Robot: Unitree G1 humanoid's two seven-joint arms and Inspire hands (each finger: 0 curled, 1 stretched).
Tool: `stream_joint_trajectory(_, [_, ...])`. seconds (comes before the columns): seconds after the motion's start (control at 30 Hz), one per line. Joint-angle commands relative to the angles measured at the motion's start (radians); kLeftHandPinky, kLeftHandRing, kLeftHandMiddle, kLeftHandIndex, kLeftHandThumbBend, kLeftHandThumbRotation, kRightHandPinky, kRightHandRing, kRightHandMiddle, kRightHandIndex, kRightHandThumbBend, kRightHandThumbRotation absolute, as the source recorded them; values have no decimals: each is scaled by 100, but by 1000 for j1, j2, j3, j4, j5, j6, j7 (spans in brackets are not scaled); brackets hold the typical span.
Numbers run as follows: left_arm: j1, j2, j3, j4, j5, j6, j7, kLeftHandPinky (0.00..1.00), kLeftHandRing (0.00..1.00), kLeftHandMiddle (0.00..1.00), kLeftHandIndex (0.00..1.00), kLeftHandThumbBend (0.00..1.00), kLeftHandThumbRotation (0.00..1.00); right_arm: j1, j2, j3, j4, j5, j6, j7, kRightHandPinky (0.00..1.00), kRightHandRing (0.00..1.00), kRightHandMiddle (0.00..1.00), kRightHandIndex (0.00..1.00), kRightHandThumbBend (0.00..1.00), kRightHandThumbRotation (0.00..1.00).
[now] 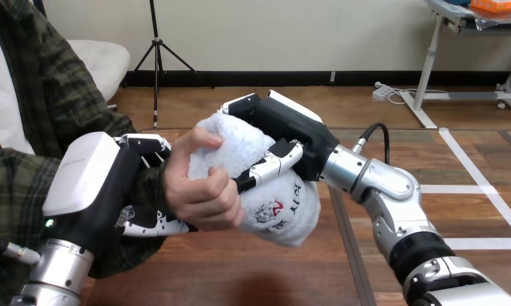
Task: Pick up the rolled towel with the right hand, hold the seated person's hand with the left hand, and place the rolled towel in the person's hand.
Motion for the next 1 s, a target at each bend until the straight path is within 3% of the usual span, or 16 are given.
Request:
stream_joint_trajectory(0.0, [-36, -24, -38, -69, -34, -55, 2, 26, 32, 39, 40, 100, 0, -39, -13, 16, -68, -22, -7, -9, 45, 53, 59, 60, 92, 20])
stream_joint_trajectory(0.23, [-34, -25, -36, -64, -34, -59, 4, 26, 32, 39, 40, 99, 0, -20, -41, 9, -140, -18, -1, -23, 63, 70, 73, 74, 91, 27])
stream_joint_trajectory(0.43, [-33, -24, -34, -56, -35, -65, 8, 26, 32, 39, 39, 99, 0, -1, -64, -8, -198, -8, 12, -38, 72, 77, 79, 80, 91, 32])
stream_joint_trajectory(0.97, [-37, -13, -18, -13, -53, -99, 22, 29, 33, 40, 41, 100, 0, 53, -121, -42, -329, 37, 39, -58, 75, 80, 80, 85, 96, 43])
